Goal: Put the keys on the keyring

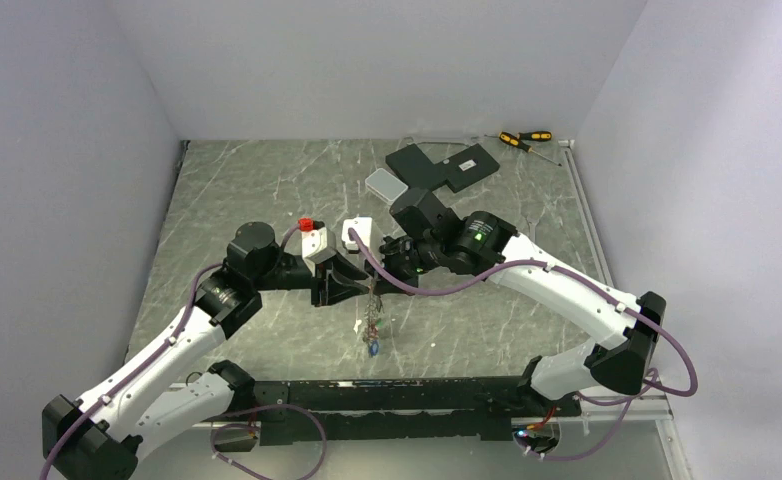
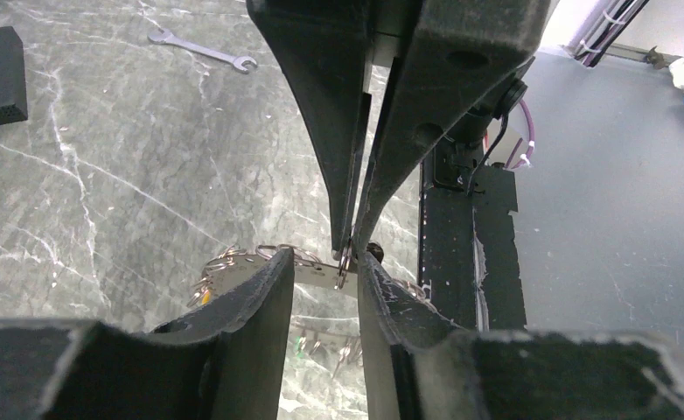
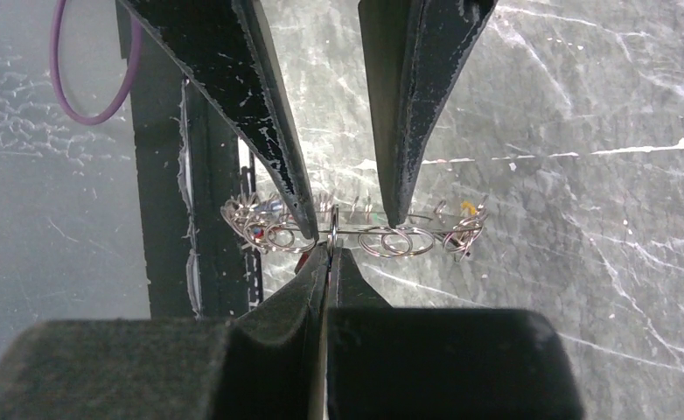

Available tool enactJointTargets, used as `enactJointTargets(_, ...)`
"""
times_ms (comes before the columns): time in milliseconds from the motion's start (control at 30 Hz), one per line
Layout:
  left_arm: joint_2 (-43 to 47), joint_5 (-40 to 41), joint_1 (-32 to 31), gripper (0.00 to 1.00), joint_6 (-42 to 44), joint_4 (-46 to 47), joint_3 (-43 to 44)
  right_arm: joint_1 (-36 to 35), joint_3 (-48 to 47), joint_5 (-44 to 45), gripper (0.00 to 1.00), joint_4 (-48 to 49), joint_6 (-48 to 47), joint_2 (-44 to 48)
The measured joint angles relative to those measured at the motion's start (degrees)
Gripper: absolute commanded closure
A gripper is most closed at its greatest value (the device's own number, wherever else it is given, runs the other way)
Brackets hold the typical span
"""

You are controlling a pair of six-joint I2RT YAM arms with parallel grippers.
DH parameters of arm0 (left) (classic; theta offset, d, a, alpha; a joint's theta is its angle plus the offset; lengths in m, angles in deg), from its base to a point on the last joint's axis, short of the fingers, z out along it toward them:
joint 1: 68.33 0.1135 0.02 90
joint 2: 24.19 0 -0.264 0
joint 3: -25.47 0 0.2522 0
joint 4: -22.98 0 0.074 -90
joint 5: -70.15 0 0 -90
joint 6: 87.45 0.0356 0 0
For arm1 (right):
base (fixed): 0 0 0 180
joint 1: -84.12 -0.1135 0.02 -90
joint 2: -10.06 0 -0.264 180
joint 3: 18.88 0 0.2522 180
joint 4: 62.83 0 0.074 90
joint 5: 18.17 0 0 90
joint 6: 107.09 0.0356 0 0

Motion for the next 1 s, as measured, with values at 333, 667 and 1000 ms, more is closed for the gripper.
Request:
enactJointTargets(333,-1.5,-1.2,0.0,0.78,-2.2,2.1,0.0,0.0,0.0,-0.4,1.00,0.7,-0.2,-0.2)
enactJointTargets(667,-1.7,-2.8,0.0,1.00,-2.6,2.6,0.0,0.2,0.3,-0.4,1.00,1.4,-0.2,0.3)
enactJointTargets(1000,1.0,-2.1,0.0,1.00,-4.0,3.5,-0.2,0.2,6.1,-1.8,0.52,9.0,1.1,5.4)
